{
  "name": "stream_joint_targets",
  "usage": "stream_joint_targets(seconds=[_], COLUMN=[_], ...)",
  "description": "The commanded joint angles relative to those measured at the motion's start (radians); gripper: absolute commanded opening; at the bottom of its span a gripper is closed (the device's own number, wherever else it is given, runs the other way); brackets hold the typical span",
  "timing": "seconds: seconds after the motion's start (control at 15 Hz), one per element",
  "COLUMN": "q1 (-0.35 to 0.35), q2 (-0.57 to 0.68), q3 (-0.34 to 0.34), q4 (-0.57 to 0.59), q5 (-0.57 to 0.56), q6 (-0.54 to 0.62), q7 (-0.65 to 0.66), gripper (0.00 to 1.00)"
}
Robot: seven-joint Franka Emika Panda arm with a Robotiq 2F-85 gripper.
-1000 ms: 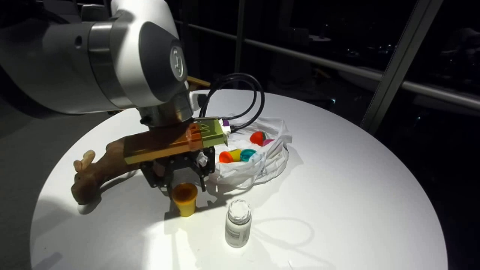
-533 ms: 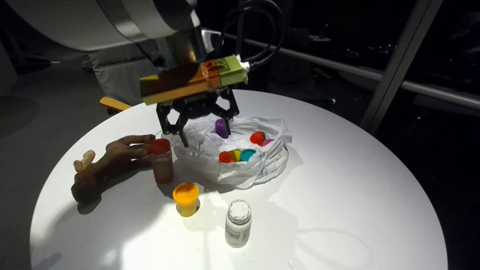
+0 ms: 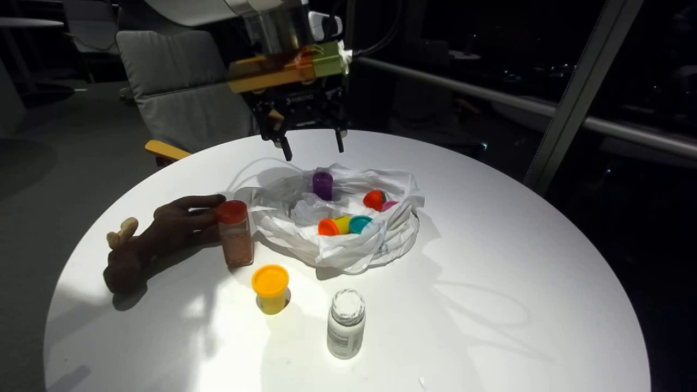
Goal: Pick up the objects from the plastic bag and them on the table.
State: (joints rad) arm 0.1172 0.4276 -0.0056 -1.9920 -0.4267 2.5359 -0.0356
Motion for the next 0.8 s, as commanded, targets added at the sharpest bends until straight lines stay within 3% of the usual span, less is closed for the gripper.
stream_joint_targets(seconds=[0.0,0.33,0.73], q1=[0.033,0.042,0.036], q2=[0.227,0.448,0.565], q3=[-0.004,-0.003,-0.005], q4=[0.252,0.501,0.696], q5=[0.025,0.053,0.090], q6=[-0.072,-0.118,-0.164], q7=[0.005,-0.034,-0.036], gripper=[1.00,1.00,1.00])
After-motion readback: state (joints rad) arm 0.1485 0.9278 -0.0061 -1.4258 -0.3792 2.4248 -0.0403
